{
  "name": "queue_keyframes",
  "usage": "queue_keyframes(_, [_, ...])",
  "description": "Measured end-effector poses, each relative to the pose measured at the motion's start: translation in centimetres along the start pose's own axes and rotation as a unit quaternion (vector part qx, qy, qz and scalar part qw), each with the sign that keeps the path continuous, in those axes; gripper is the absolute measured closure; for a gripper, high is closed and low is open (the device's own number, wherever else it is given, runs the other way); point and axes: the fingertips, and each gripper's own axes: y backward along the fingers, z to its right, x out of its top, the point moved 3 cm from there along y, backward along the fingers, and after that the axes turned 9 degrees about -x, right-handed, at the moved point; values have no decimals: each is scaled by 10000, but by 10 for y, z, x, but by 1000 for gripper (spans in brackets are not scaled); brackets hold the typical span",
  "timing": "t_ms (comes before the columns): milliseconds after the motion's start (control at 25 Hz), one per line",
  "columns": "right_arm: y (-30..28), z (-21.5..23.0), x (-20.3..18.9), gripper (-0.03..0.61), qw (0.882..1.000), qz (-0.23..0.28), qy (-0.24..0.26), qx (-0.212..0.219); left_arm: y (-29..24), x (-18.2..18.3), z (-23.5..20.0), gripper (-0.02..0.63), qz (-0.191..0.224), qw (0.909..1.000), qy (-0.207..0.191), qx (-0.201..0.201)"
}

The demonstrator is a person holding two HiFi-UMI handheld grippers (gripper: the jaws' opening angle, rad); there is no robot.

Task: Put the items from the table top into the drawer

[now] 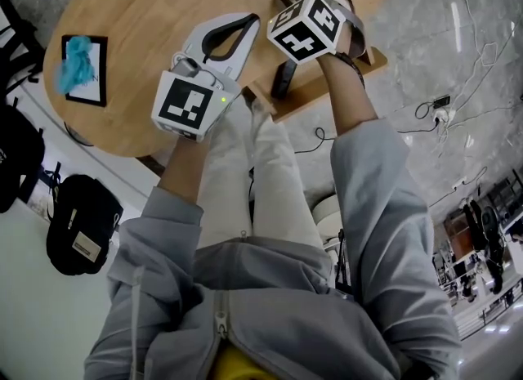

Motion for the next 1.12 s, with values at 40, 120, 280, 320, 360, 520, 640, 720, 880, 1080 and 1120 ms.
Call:
queue_keyframes(40, [-3, 0, -1, 310, 10000, -39, 39, 37, 0, -1, 0, 611, -9, 10000, 7, 2])
queue_keyframes(120, [-8, 0, -2, 310, 9998, -90, 93, 121, 0, -3, -1, 611, -34, 10000, 22, 16])
queue_keyframes(280, [-12, 1, 0, 321, 9993, -133, 60, 339, 0, -4, -2, 611, -43, 10000, 56, 31])
queue_keyframes(320, [-13, 1, 1, 331, 9991, -161, 20, 404, 1, -4, -1, 611, -42, 10000, 54, 25])
queue_keyframes(360, [-13, 0, 2, 343, 9987, -195, -20, 470, 1, -4, 0, 611, -43, 10000, 53, 17])
queue_keyframes(520, [-13, -2, 1, 378, 9982, -271, -64, 526, 2, -5, 4, 611, -44, 10000, 60, -10])
queue_keyframes(640, [-9, -3, 4, 400, 9987, -247, -104, 427, 4, -4, 5, 611, -28, 10000, 28, -26])
queue_keyframes(720, [-4, -5, 4, 405, 9991, -182, -173, 354, 6, -5, 7, 611, -23, 10000, 14, -42])
queue_keyframes(880, [15, -11, 6, 407, 9995, 20, -262, 156, 12, -8, 13, 611, 6, 10000, 5, -52])
queue_keyframes(1080, [52, -17, 14, 407, 9986, 324, -376, -184, 23, -11, 23, 611, 22, 10000, -50, -79])
queue_keyframes(1120, [61, -17, 14, 407, 9980, 379, -435, -257, 25, -11, 25, 611, 27, 9999, -62, -81])
